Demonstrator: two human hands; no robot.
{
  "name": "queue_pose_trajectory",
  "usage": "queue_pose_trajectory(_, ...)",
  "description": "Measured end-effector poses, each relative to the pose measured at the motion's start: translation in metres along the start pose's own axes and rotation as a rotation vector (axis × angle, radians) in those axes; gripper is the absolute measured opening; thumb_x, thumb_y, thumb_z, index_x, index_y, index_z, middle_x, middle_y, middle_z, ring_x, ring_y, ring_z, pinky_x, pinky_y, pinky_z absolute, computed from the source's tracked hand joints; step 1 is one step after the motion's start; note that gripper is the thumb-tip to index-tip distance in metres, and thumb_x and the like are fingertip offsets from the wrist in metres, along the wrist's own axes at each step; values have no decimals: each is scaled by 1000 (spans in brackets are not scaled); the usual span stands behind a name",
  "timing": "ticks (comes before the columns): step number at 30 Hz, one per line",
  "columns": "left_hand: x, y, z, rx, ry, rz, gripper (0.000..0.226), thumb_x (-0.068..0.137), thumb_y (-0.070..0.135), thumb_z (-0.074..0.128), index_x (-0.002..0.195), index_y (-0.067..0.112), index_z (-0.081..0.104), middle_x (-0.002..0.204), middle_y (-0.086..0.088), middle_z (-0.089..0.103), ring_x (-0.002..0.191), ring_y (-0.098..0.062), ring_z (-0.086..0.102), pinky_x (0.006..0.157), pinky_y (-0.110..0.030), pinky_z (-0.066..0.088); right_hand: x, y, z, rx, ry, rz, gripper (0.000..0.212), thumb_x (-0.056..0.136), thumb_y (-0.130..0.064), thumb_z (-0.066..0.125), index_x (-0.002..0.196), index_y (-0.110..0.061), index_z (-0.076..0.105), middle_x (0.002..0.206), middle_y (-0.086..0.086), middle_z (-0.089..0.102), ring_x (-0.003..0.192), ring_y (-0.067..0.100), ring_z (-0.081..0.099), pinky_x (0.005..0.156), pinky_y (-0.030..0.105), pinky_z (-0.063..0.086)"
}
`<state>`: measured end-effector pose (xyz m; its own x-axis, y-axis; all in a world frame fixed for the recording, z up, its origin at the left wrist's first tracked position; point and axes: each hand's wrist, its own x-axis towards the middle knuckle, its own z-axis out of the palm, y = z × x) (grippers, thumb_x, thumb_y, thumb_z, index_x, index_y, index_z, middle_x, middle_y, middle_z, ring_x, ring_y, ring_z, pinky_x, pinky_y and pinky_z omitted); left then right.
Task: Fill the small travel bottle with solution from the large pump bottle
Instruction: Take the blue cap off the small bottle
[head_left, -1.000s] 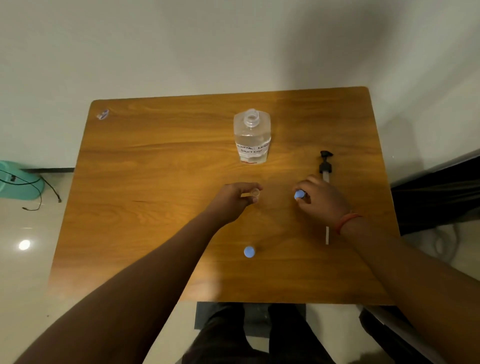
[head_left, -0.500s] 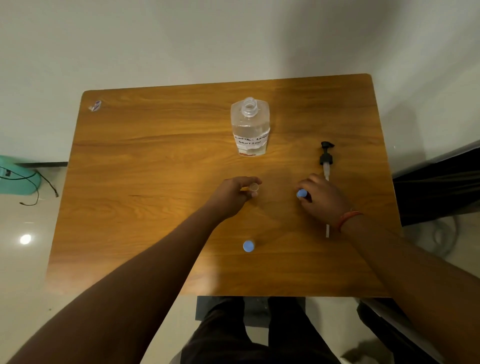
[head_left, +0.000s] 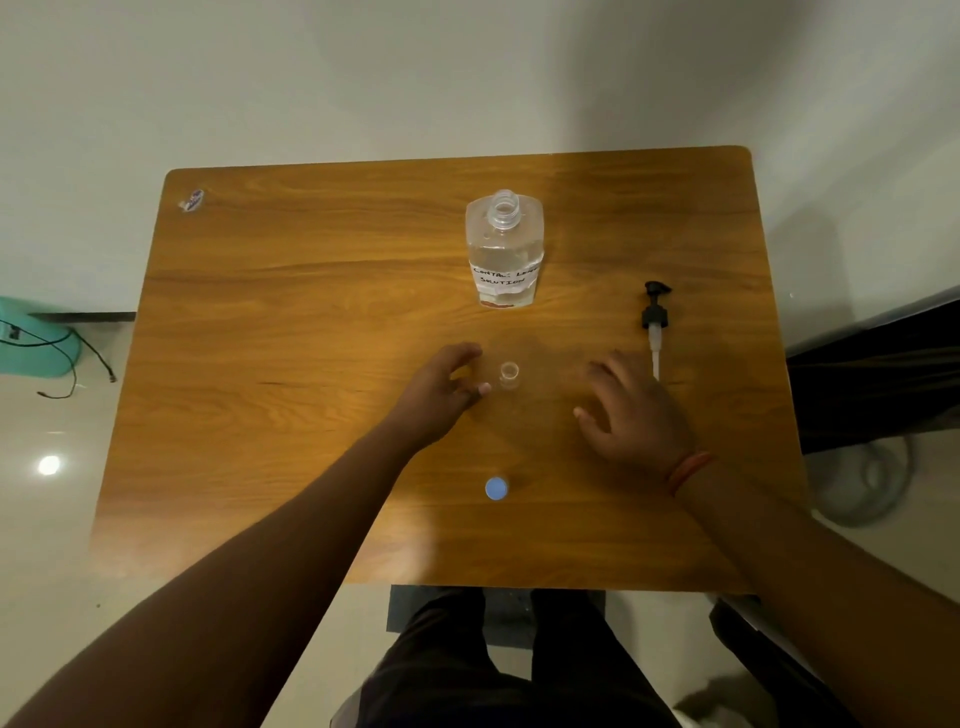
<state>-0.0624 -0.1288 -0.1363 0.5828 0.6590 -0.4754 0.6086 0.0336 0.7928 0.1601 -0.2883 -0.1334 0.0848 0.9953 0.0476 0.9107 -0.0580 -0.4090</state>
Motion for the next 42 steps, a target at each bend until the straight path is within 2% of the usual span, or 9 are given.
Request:
queue_pose_trajectory(6,-34,-31,1,-34,15,-25,37,96,13,67,131,24,60,138,5,58,133,-12,50,112,-41,47,-4,-46,12,199,-278,-228,56,84,-39,64,133,-18,49,127,3,50,116,15,46,94,25,40)
queue_pose_trajectory(11,-61,-40,10,-70,-95,-23,38,97,14,65,131,30,60,138,6,58,130,-11,53,107,-32,48,-5,-66,24,255,-335,-325,54,85,-49,63,132,-25,48,123,1,53,111,15,48,90,25,41)
queue_pose_trajectory(15,-72,-43,20,-25,-109,17,40,98,12,64,136,24,60,134,6,61,125,-6,55,97,-8,43,-4,-70,30,308,-312,-354,35,89,-43,62,119,-24,62,113,-2,58,102,13,52,84,32,49)
queue_pose_trajectory(20,-76,-41,29,-67,-149,37,40,98,6,61,135,23,62,133,5,65,123,-6,58,102,-21,48,-3,-70,31,391,-304,-324,27,90,-34,65,113,-21,68,110,-4,64,102,9,56,87,24,46)
queue_pose_trajectory(27,-78,-11,23,-182,-207,8,29,105,16,53,132,19,65,126,10,68,113,14,60,92,-8,47,9,-67,-3,479,-242,-152,29,88,-37,59,107,-18,70,101,-7,66,93,7,59,79,33,51)
queue_pose_trajectory(33,-78,47,1,-216,-167,198,33,107,16,49,137,17,63,139,5,65,133,-11,56,112,-37,45,39,-73,-78,455,-91,-146,26,81,-24,61,102,-14,72,92,-5,68,84,10,61,74,32,51)
queue_pose_trajectory(36,-81,89,-14,-288,-123,266,31,107,13,47,132,18,65,128,8,71,122,-10,64,104,-33,50,58,-80,-123,435,-23,-172,27,80,-26,60,102,-16,72,93,-8,69,83,9,63,73,31,52)
queue_pose_trajectory(39,-86,131,-31,-331,-102,338,29,107,15,47,129,15,66,115,8,74,111,-11,67,99,-41,52,74,-89,-170,395,55,-205,32,80,-31,59,104,-15,72,94,-6,70,82,10,64,72,31,54)
queue_pose_trajectory(42,-91,178,-51,-338,-65,406,30,107,21,47,130,13,66,114,1,75,108,-14,70,91,-32,57,92,-99,-220,383,106,-253,30,81,-27,60,105,-13,72,96,-2,71,86,13,66,74,33,56)
